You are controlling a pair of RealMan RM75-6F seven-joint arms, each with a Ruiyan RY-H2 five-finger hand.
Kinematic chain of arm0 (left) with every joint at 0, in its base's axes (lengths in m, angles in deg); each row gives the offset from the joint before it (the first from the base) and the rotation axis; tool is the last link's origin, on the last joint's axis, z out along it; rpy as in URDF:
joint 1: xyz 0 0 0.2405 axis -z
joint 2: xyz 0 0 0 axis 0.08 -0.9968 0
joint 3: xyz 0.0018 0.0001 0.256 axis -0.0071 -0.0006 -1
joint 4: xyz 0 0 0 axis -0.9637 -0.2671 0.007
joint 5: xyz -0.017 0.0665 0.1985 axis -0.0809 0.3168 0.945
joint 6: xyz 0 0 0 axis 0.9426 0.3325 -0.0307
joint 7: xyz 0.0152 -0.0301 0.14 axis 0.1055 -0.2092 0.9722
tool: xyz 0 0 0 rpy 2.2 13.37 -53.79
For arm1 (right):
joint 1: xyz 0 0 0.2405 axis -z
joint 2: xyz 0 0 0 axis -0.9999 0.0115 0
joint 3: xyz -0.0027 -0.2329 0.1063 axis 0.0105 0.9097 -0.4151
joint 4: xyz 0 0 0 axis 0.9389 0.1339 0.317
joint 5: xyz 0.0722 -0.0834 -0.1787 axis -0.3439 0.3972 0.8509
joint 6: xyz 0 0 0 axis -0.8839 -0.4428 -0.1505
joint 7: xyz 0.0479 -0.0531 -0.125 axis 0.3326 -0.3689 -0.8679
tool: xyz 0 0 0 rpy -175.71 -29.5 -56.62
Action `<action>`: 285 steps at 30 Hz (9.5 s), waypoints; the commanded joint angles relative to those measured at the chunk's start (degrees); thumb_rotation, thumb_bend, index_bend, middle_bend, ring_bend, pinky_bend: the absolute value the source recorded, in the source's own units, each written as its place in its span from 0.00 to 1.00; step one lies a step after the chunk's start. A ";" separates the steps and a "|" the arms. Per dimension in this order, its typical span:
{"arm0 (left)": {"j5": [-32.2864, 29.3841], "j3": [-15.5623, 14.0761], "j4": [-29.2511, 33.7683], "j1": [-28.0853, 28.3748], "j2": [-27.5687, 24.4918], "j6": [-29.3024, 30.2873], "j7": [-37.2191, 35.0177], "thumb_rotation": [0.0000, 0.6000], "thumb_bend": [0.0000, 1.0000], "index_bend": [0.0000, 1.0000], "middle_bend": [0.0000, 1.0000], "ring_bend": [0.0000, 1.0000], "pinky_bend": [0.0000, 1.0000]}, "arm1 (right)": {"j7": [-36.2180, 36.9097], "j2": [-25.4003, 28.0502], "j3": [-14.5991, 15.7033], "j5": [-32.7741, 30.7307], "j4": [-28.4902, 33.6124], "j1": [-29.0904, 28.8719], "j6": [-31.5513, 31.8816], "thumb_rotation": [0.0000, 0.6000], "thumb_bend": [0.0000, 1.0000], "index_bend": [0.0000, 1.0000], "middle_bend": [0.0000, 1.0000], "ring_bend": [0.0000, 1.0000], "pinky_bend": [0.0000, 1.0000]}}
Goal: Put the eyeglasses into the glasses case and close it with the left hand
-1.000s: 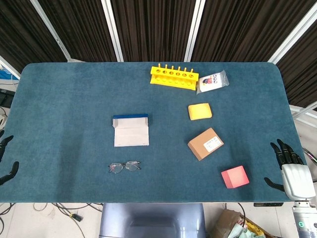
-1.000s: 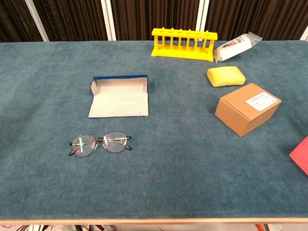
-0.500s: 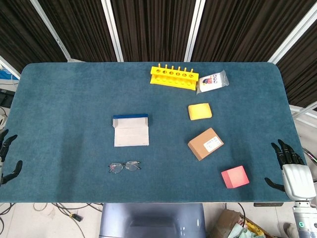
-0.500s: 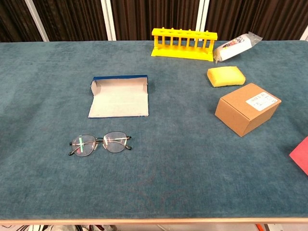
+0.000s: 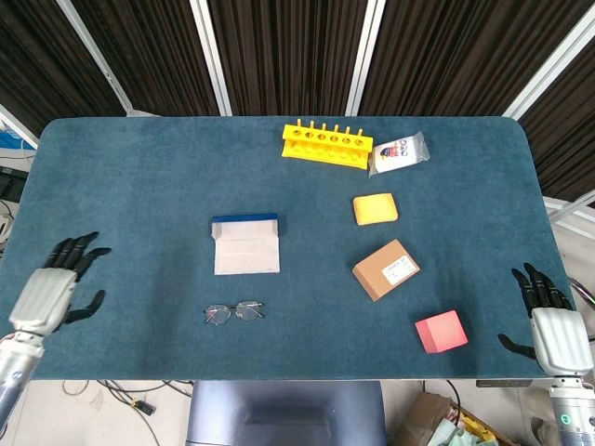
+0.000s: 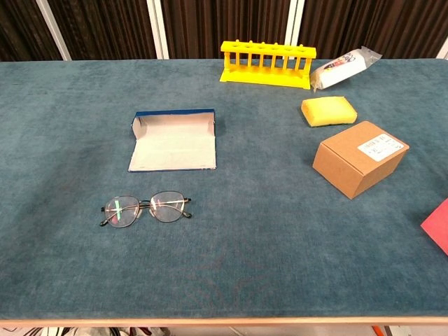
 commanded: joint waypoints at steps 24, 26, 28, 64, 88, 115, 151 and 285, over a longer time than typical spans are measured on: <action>-46.77 2.69 7.15 26.01 10.19 -14.74 24.56 1.00 0.32 0.39 0.04 0.00 0.01 | -0.69 0.06 -0.05 -0.88 0.88 0.01 -0.56 1.00 0.14 0.07 0.01 0.10 0.23; -48.51 2.48 7.49 26.95 11.16 -14.93 25.05 1.00 0.32 0.39 0.04 0.00 0.01 | -0.72 0.08 -0.05 -0.90 0.91 0.00 -0.60 1.00 0.14 0.07 0.01 0.10 0.23; -49.91 2.24 7.73 27.90 12.08 -14.80 25.76 1.00 0.32 0.39 0.04 0.00 0.01 | -0.72 0.10 -0.06 -0.98 0.93 -0.01 -0.68 1.00 0.14 0.07 0.01 0.10 0.23; -60.55 -0.59 3.72 36.49 31.66 1.23 43.41 1.00 0.32 0.48 0.08 0.00 0.01 | -0.83 0.61 -0.07 -1.86 1.62 -0.15 -1.53 1.00 0.14 0.07 0.01 0.10 0.23; -58.57 -0.52 0.34 35.57 35.10 2.06 44.50 1.00 0.35 0.53 0.11 0.00 0.01 | -0.45 1.03 0.04 -1.83 1.79 -0.30 -1.94 1.00 0.14 0.07 0.01 0.10 0.23; -58.57 0.20 -1.41 35.38 37.92 3.31 47.52 1.00 0.35 0.55 0.11 0.00 0.01 | -0.47 1.24 0.04 -1.97 1.90 -0.44 -2.19 1.00 0.14 0.07 0.01 0.10 0.23; -61.89 5.86 -1.14 36.72 37.08 5.92 50.94 1.00 0.42 0.56 0.12 0.00 0.01 | -0.53 1.32 0.14 -2.25 2.11 -0.50 -2.48 1.00 0.14 0.07 0.01 0.10 0.23; -54.77 20.38 -16.24 36.95 47.07 7.88 56.47 1.00 0.55 0.15 0.64 0.64 0.76 | -1.42 1.51 0.06 -4.05 3.16 -0.31 -3.04 1.00 0.14 0.07 0.02 0.10 0.23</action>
